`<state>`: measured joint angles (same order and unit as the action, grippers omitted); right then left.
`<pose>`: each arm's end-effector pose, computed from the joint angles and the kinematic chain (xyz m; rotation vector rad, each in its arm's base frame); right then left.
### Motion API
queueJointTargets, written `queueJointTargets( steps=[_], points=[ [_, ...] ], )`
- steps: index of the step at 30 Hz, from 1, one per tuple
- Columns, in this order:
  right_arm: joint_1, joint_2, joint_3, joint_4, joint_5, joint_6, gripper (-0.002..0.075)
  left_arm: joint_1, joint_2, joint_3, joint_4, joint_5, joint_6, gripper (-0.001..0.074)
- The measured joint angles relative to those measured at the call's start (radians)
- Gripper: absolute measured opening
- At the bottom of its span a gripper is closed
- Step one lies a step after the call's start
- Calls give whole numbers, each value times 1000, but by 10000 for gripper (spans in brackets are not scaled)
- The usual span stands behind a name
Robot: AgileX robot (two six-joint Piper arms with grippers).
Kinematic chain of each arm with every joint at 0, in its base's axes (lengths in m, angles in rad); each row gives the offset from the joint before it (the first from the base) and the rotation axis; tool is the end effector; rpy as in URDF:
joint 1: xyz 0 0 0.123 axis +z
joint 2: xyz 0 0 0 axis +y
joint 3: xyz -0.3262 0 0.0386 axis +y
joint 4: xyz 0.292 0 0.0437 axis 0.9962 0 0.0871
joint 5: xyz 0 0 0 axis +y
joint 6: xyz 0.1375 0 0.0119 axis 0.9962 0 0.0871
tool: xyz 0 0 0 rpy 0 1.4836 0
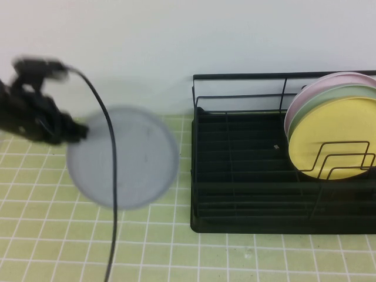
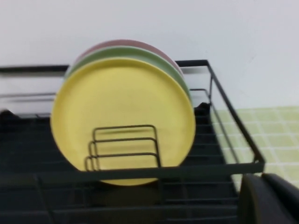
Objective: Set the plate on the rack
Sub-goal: 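Grip the edge of the plate on the counter and lift it up, then place the plate upright in the dish rack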
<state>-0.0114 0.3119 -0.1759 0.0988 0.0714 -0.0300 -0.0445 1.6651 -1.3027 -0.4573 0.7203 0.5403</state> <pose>0.1336 -0.0005 0.2469 0.0623 1.6897 0.0488 0.4330 -0.0596 0.2746 0.4042 2.4483 -0.3110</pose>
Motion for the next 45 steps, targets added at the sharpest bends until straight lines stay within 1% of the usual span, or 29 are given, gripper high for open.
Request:
queueJointTargets(
  steps=[3,5,6,9,13,16,17,19,21,22,23,26,28,29,30,34,37,39,42,45],
  points=[
    [2,0,-12,141,10,0,-3,0,-116,0,-51,-34,35,4],
    [2,0,-54,237,104,-13,-3,0,-197,0,-129,-51,62,4],
    [2,0,-87,284,172,-36,-3,0,-232,0,-197,-58,83,4],
    [2,0,-182,459,351,-212,-3,0,-303,0,-474,-35,233,4],
    [2,0,-291,847,504,-558,-3,-2,-330,0,-791,96,434,4],
    [2,0,-335,1088,599,-766,-3,-32,-330,0,-920,161,511,4],
    [2,0,-347,1147,627,-808,-2,-53,-330,0,-936,160,516,4],
    [2,2,-361,1202,659,-844,7,-108,-330,0,-948,138,521,4],
    [2,2,-372,1210,658,-871,47,-174,-330,0,-948,100,523,4],
    [2,2,-372,1217,651,-873,88,-216,-330,0,-949,78,523,4],
    [2,2,-372,1220,648,-871,143,-261,-330,0,-951,54,523,4],
    [2,2,-372,1234,642,-860,342,-390,-330,0,-953,-27,541,4],
    [2,2,-372,1243,640,-855,431,-455,-330,0,-957,-85,545,4],
    [2,2,-372,1262,640,-855,459,-489,-330,0,-957,-117,547,4],
    [2,2,-372,1281,638,-855,465,-515,-330,0,-957,-137,547,4],
    [2,2,-372,1327,546,-846,463,-617,-330,0,-961,-227,547,4],
    [2,2,-372,1334,444,-805,456,-662,-330,0,-963,-237,547,4],
    [2,2,-372,1361,410,-807,414,-678,-330,0,-963,-237,547,4],
    [2,2,-372,1408,410,-814,264,-682,-330,0,-967,-231,549,4],
    [2,2,-372,1434,435,-822,54,-682,-330,0,-969,-204,549,5]
  ],
)
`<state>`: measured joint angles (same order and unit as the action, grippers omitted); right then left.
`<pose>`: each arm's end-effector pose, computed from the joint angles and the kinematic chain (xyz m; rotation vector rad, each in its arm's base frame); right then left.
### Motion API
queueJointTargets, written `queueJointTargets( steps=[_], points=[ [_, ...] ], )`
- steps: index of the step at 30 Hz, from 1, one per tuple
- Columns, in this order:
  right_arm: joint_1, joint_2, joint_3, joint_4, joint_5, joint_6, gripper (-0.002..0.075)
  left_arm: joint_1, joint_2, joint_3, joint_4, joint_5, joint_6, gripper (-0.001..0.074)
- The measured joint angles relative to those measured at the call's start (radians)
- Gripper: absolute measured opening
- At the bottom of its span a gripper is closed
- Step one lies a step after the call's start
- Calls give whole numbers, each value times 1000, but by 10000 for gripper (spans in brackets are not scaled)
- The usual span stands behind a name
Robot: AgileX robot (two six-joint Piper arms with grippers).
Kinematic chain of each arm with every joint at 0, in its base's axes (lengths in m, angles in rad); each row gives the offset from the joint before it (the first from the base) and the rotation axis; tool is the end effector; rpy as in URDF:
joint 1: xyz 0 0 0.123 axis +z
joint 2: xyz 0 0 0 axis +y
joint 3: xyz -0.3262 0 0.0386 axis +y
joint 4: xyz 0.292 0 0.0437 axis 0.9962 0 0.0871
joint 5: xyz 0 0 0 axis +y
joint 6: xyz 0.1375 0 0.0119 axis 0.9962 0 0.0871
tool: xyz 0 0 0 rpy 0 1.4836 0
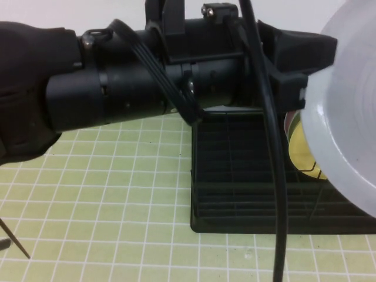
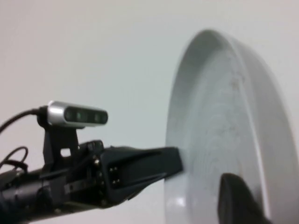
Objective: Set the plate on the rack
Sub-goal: 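Place the plate upright in the dish rack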
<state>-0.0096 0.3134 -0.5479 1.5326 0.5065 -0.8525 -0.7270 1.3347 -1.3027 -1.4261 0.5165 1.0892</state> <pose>0.0913 0.0661 0.4063 0.0063 1.3622 0.8835 0.2351 -0.2996 0.4803 0.7611 1.5572 -1.1949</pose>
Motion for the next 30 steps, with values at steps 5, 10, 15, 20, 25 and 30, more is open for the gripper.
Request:
queueJointTargets(
  steps=[5,10,15,20,25,30],
  points=[
    [0,0,0,2,6,-43,0,0,-2,0,-10,39,2,9],
    [0,0,0,17,-12,-156,0,0,-2,0,-106,90,35,119],
    [0,2,0,160,-113,-526,0,0,-2,0,-211,102,61,428],
    [0,33,-34,269,-251,-884,0,6,-41,-11,-224,97,126,555],
    [0,148,-94,178,-224,-1113,0,13,-83,-11,-28,7,101,432],
    [0,303,-182,-159,-63,-1113,-1,75,-122,-11,252,-16,-58,104]
  ],
)
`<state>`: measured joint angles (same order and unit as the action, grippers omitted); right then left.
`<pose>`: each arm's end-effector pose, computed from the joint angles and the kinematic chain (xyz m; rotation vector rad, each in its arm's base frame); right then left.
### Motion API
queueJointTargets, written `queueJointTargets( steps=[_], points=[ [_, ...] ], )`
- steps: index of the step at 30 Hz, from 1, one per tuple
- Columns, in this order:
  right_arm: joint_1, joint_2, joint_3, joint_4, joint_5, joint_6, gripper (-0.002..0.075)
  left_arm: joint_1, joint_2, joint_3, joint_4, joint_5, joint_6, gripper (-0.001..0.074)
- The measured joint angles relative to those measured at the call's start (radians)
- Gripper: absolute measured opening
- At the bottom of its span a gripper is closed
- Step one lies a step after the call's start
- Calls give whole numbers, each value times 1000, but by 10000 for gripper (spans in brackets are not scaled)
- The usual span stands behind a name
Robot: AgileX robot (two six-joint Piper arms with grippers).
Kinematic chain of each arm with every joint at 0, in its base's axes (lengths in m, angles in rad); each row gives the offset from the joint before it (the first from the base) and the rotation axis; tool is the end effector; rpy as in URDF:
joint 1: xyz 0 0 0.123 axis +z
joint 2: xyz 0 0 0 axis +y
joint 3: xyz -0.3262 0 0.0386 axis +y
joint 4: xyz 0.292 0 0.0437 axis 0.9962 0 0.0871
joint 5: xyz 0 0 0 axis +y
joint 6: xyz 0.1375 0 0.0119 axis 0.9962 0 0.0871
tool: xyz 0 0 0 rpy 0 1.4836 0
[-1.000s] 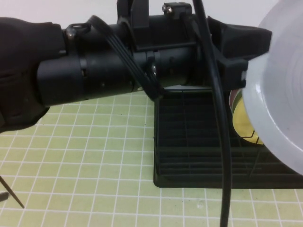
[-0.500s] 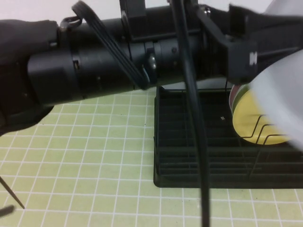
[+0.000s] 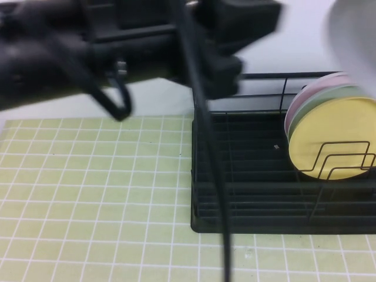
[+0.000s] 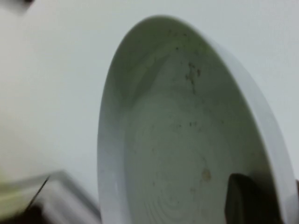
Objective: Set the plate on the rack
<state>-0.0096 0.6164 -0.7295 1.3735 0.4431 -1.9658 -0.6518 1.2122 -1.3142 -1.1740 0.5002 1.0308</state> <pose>0.1664 0.0565 0.4329 -0.7618 1.2642 -0.1880 0.2264 -0.2496 0.5128 0.8057 1.4623 -0.9356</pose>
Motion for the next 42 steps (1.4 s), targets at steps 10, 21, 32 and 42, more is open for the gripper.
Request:
queueJointTargets(
  steps=[10,21,32,42],
  points=[
    [0,359,-298,-513,279,67,-3,168,-94,20,433,151,-280,2],
    [0,711,-634,-748,467,209,-3,303,-259,283,607,25,-370,0],
    [0,803,-635,-798,424,207,-3,319,-351,488,600,-171,-378,-1],
    [0,815,-635,-916,371,205,-3,319,-353,503,572,-186,-378,-1]
  ],
)
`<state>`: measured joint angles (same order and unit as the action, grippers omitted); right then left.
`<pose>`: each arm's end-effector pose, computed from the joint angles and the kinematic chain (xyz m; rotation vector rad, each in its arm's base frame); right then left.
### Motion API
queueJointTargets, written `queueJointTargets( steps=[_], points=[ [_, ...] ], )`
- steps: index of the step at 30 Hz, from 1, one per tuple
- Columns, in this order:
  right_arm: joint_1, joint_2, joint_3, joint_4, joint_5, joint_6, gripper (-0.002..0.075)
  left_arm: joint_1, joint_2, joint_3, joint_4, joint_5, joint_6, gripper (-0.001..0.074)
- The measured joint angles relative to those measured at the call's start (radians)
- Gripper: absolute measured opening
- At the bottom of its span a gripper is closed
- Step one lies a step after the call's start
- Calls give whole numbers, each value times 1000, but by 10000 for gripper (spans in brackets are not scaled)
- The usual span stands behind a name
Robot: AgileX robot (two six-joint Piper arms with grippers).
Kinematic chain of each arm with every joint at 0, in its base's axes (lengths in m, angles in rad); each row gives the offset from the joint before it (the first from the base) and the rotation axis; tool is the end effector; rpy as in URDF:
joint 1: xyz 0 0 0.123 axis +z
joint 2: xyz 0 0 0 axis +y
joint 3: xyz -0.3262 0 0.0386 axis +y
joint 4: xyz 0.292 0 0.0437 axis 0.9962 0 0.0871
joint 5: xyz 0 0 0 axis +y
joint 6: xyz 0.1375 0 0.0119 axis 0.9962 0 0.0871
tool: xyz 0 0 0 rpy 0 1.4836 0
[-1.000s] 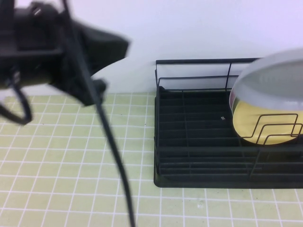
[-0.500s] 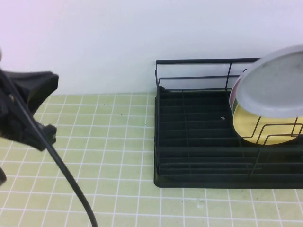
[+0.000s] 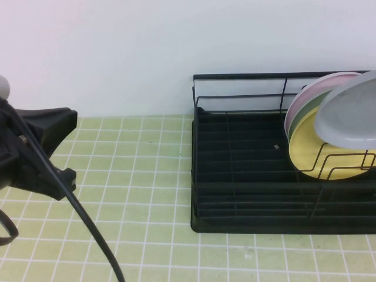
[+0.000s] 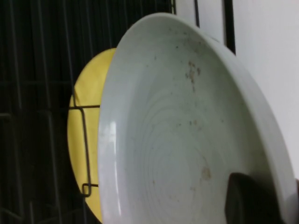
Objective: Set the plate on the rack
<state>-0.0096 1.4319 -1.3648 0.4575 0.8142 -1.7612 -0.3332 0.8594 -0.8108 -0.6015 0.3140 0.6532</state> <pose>0.3842 0.0407 0.3872 -1.6213 1.6210 -0.3840 0.2213 -0.1022 0.3946 0.4884 1.7359 -0.3421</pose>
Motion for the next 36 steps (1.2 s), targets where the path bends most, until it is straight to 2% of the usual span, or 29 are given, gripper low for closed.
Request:
queueJointTargets(
  steps=[15,19,26,36],
  points=[
    [0,103,2,24,-16,27,6,0,0,1,0,-34,0,-1],
    [0,110,2,24,-20,30,78,0,0,1,0,-34,0,-1],
    [0,110,2,24,-22,30,313,0,0,1,-1,-34,0,-1],
    [0,108,2,50,-73,37,318,0,0,1,-4,-34,0,-1]
  ],
)
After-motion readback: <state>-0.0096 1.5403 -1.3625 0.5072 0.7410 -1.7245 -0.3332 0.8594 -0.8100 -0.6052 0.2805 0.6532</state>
